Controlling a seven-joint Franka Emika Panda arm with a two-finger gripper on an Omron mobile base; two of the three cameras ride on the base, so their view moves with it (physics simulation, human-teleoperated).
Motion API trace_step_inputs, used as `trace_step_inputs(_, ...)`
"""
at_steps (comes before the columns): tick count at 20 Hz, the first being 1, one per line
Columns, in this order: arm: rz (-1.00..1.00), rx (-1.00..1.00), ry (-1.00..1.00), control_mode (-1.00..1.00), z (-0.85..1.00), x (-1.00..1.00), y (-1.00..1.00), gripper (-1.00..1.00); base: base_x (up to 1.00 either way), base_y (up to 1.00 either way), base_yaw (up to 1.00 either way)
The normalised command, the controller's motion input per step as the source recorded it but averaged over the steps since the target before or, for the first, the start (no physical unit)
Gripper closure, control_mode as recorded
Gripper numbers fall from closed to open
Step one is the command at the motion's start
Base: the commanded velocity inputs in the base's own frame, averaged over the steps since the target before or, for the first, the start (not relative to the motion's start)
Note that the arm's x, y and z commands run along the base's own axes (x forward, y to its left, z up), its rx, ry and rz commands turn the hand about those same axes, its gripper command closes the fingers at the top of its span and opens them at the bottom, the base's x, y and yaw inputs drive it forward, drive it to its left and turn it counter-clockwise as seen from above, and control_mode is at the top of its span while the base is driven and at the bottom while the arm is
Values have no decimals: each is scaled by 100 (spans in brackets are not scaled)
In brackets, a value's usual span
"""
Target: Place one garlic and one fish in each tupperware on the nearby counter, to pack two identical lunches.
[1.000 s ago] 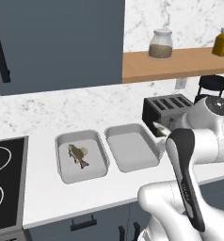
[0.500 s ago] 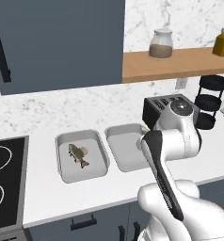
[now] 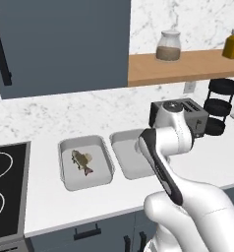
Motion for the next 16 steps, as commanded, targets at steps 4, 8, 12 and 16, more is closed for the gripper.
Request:
trace_step_inputs(4,0,0,10,-100,-44,48,2,100,0,0,0)
trace_step_inputs(8,0,0,2,-100,-51,46,7,100,0,0,0)
trace_step_inputs(12,0,0,0,-100,-44,41,10,100,0,0,0)
trace_step_inputs(16,0,0,0,-100,-34,37,18,100,0,0,0)
